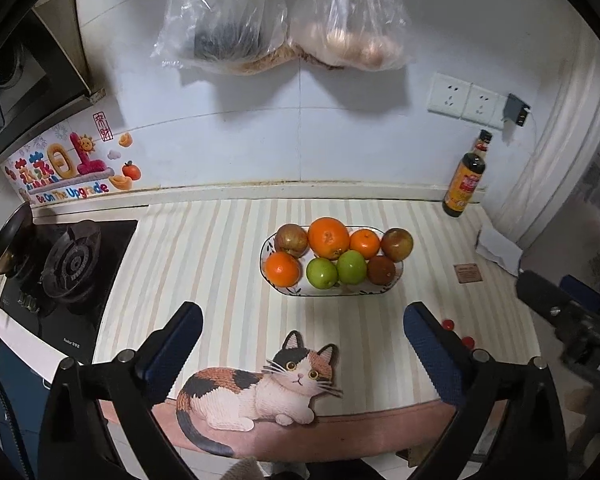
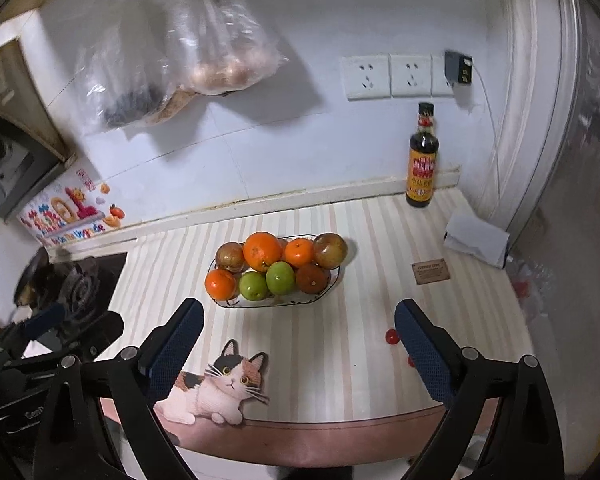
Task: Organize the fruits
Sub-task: 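Withdraw both grippers from the plate and move toward the two red tomatoes, then grasp one red tomato with the right gripper while the left grasps the other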
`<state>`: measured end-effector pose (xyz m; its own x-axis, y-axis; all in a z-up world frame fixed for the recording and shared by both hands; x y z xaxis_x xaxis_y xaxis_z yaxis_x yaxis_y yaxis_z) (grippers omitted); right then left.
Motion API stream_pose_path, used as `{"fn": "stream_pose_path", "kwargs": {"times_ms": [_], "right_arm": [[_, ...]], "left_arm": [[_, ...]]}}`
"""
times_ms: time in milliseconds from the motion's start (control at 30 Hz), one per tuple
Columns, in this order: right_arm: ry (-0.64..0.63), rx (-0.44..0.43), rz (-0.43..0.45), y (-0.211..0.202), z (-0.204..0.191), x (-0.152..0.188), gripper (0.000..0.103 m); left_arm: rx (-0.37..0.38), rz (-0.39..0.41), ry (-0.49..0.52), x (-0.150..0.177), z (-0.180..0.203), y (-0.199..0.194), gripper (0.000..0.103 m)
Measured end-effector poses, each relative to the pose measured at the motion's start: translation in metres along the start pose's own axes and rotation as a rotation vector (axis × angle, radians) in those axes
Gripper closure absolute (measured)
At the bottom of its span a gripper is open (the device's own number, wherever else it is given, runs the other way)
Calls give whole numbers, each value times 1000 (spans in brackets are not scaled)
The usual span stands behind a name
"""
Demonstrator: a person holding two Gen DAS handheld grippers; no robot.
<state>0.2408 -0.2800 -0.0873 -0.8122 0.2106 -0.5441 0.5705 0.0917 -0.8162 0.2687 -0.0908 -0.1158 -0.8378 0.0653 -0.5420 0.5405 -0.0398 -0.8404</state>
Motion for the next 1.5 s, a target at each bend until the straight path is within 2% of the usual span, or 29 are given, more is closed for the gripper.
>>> {"fn": "stream_pose_path", "kwargs": {"times_ms": [200,333,467,533,567,600,733,833,900,933,1133,1267,1333,1433,1500], "right_arm": [[130,1,-123,58,67,1,5],[219,28,-242,110,127,28,5],[262,76,-321,155,171,62,5],[265,90,-352,175,185,79,16],[265,95,-364,183,191,86,28],[262,94,-385,196,197,94,34],[277,67,-410,222,207,110,37],[282,41,-401,233,206,112,46],[275,25,-398,239,203,114,67],[270,21,-398,242,202,115,71],[292,29,-347,226,211,113,70],[323,51,-331,215,227,111,70],[341,64,-324,210,237,112,70],[360,76,-317,206,248,114,70],[367,80,-317,206,253,114,70]], "left_arm": [[7,-52,48,-15,37,45,0],[30,-138,135,-16,84,93,0],[2,-219,256,-5,128,141,0],[-4,-264,296,3,144,165,0],[1,-287,305,7,150,175,0],[1,-305,314,10,155,184,0],[27,-440,354,28,175,223,0],[42,-497,377,39,186,241,0],[61,-514,386,42,193,246,0],[77,-521,391,42,198,248,0],[195,-575,429,53,239,258,2],[238,-605,492,67,269,263,32],[245,-622,520,75,281,266,38],[244,-638,548,84,292,271,42],[240,-641,561,88,297,274,52]]}}
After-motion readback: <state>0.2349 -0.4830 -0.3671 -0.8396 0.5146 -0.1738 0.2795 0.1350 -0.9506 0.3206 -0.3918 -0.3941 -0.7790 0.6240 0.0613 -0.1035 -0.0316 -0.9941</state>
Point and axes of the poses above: each gripper's, at about its wrist camera, not at the fingertips, and y roughly the way its jaws point, z to its right, x to its underside, the point moved 6 cm from there along y, roughly the way its jaws point, and after that the axes turned 4 degrees about -z, right-handed, at the moved point
